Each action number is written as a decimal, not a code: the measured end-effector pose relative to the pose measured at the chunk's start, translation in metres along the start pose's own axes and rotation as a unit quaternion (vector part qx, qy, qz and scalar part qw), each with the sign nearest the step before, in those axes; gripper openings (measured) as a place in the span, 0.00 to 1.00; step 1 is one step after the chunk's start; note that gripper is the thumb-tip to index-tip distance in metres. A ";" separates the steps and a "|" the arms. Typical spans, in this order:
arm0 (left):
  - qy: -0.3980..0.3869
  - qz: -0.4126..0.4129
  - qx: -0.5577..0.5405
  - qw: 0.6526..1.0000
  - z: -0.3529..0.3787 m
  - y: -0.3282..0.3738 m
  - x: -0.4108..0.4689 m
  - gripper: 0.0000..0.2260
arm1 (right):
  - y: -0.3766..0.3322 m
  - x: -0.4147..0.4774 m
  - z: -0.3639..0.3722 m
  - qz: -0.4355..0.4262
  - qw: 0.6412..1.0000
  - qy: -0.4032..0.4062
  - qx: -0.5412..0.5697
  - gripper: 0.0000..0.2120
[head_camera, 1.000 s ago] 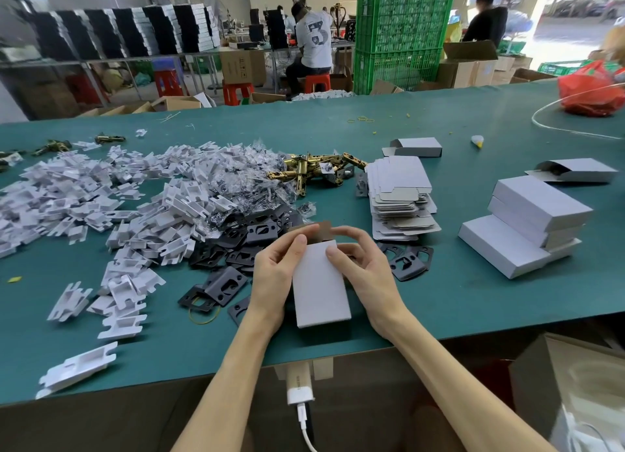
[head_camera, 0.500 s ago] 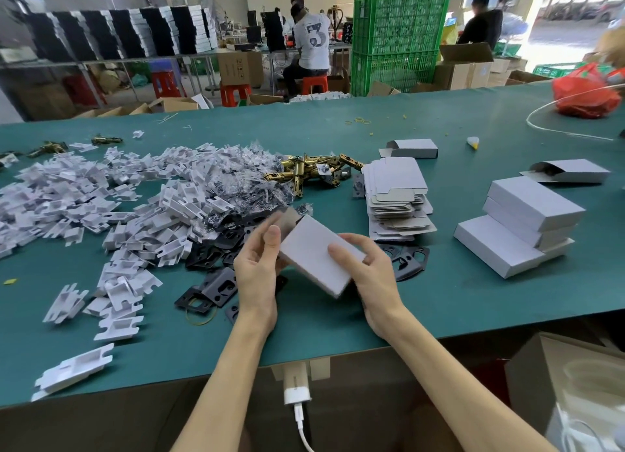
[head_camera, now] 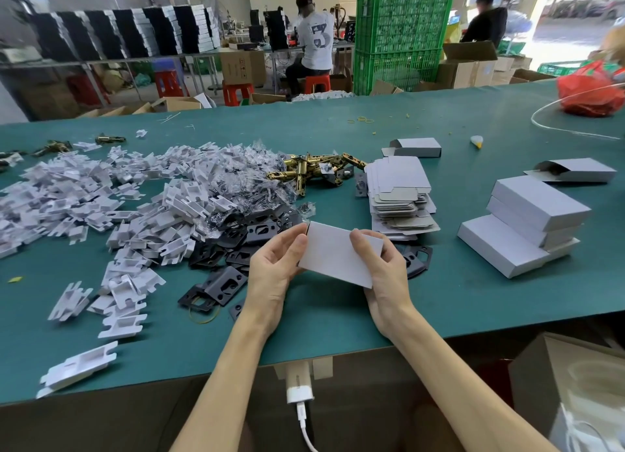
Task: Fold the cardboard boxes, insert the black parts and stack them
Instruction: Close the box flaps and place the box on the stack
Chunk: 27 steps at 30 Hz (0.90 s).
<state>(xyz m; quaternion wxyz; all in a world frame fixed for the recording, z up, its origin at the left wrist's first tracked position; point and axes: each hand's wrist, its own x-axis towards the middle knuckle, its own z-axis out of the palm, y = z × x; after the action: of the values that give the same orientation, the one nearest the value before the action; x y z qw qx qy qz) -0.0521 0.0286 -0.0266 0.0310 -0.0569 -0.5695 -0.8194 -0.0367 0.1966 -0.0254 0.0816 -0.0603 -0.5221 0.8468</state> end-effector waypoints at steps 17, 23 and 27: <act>0.027 -0.025 0.003 0.999 -0.003 -0.011 0.006 0.17 | 0.002 0.000 0.002 0.005 0.999 -0.016 -0.041 0.27; 0.035 -0.020 0.008 0.999 -0.004 -0.010 0.006 0.10 | 0.003 0.001 0.000 -0.001 0.999 -0.030 -0.045 0.20; 0.036 -0.018 0.030 0.999 -0.003 -0.011 0.007 0.09 | 0.003 0.001 0.001 0.000 0.999 -0.026 -0.046 0.23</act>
<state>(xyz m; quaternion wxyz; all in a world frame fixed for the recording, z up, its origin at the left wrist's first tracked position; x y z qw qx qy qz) -0.0602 0.0295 -0.0373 0.0384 -0.0164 -0.5929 -0.8042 -0.0380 0.1944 -0.0274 0.0655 -0.0423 -0.5624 0.8232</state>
